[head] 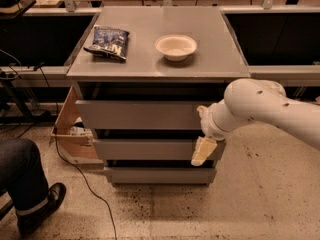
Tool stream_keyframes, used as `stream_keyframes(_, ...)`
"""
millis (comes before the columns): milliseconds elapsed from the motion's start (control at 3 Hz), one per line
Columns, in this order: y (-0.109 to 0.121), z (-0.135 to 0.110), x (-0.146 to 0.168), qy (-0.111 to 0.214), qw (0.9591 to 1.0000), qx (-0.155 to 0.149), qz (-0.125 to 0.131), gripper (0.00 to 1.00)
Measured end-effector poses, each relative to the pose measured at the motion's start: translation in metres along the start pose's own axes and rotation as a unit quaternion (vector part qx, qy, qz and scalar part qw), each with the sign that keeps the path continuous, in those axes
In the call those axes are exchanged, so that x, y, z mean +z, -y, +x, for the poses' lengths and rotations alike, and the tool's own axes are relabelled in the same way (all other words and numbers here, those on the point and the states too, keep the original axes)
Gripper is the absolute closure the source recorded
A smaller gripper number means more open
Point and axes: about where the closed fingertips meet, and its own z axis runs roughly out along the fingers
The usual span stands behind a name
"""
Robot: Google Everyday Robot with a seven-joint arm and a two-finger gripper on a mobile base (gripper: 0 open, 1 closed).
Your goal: Open top drawer
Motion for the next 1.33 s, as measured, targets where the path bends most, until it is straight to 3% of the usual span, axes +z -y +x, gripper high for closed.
stream_keyframes(333,0.027,-0.006,0.015,-0.021,0.9993,-0.018,0.025,0.0)
stream_keyframes(1333,0.094,-0.009,0.052,-0.053,0.9968,-0.042,0.043,0.0)
